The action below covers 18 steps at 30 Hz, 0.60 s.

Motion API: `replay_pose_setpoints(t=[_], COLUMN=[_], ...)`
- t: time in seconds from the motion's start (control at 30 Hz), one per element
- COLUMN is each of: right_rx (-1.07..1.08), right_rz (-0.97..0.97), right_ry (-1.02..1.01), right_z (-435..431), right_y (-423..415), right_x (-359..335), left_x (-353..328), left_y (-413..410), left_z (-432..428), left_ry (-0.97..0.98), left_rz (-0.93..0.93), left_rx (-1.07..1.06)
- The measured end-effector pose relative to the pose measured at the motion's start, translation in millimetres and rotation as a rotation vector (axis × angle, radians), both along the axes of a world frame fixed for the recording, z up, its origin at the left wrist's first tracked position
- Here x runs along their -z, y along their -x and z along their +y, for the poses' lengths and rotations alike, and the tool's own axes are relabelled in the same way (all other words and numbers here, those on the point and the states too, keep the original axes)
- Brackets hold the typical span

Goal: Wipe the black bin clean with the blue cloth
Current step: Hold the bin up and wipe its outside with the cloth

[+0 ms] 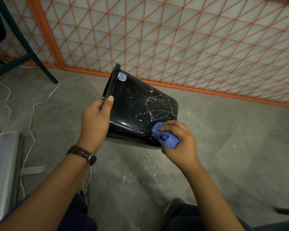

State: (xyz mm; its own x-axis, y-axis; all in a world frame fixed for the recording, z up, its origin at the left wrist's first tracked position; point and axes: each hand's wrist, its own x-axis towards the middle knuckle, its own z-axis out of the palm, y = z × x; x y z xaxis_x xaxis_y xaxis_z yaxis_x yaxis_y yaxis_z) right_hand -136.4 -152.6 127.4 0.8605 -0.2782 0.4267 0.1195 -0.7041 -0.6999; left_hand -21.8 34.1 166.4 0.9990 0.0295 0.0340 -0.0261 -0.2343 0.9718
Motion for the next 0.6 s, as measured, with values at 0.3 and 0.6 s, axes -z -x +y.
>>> replay_pose_setpoints(t=[0.3,0.6], right_rx=[-0.047,-0.085], right_rz=[0.038,0.046], right_ry=[0.042,0.05], right_z=[11.8,18.2], right_y=[-0.5,-1.7], right_x=[0.0,0.9], left_x=[3.4,6.1], left_y=[4.0,3.7], left_z=[-3.3,-3.6], left_ry=[0.006,0.024], left_rz=[-0.008,0.007], left_rx=[0.015,0.042])
